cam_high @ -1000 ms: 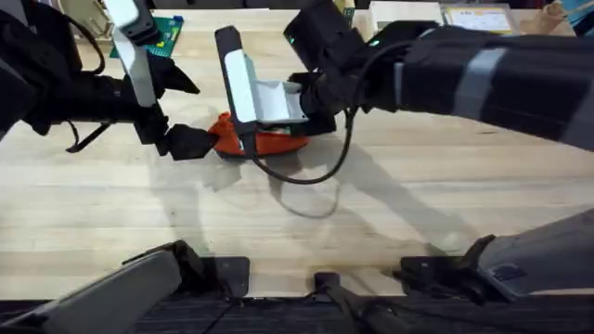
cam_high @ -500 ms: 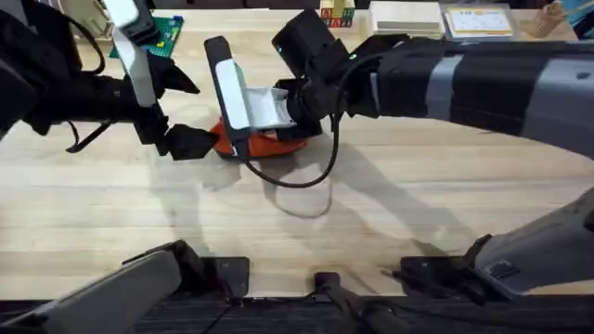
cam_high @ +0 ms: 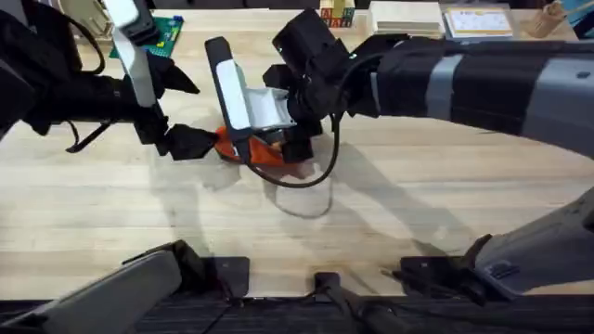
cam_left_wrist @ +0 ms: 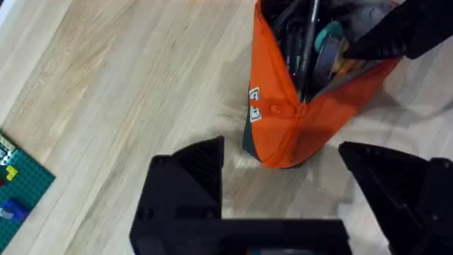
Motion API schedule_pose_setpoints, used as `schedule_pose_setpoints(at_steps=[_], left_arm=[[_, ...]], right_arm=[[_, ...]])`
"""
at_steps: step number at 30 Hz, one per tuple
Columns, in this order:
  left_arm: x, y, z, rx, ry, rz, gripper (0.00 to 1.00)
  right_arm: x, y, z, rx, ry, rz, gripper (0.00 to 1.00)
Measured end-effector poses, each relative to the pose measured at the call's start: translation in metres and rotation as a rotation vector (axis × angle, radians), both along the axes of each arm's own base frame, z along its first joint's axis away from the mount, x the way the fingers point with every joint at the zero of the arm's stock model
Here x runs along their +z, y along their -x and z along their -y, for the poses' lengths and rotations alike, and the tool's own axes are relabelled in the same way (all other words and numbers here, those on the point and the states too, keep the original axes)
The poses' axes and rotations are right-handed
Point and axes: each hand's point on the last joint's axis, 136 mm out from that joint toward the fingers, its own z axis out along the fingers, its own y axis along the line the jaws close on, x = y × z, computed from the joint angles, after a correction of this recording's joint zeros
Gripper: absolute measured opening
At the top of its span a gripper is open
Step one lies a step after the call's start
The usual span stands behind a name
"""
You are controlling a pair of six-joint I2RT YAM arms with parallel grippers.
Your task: Unzip the bag, pick up the pens from the table one at a time and place them inside, then zip the bag closed.
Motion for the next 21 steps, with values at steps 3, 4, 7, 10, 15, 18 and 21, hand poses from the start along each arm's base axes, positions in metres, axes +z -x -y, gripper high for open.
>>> schedule_pose_setpoints(at_steps=[3,4,7,10,15,18,21], left_arm=[[0.000,0.000,0.000,0.001,-0.001,0.000,0.993],[0.000,0.000,-0.001,-0.001,-0.002,0.002,0.993],[0.000,0.000,-0.005,0.003,-0.010,0.012,0.993],[0.000,0.000,-0.015,0.021,-0.021,0.025,0.993],[-0.004,0.005,-0.030,0.040,-0.032,0.022,0.992],[-0.013,0.008,-0.038,0.031,-0.030,-0.001,0.993],[-0.031,0.009,-0.046,-0.014,-0.028,-0.020,0.993]], right_arm=[[0.000,0.000,0.002,-0.068,-0.014,-0.038,0.998],[0.002,0.001,0.002,-0.090,-0.022,-0.050,0.998],[0.012,0.002,0.003,-0.158,-0.056,-0.080,0.998],[0.028,0.002,0.003,-0.223,-0.109,-0.096,0.998],[0.056,0.003,0.004,-0.327,-0.199,-0.126,0.997],[0.072,0.004,0.005,-0.403,-0.260,-0.159,0.997],[0.095,0.004,0.004,-0.513,-0.346,-0.220,0.997]])
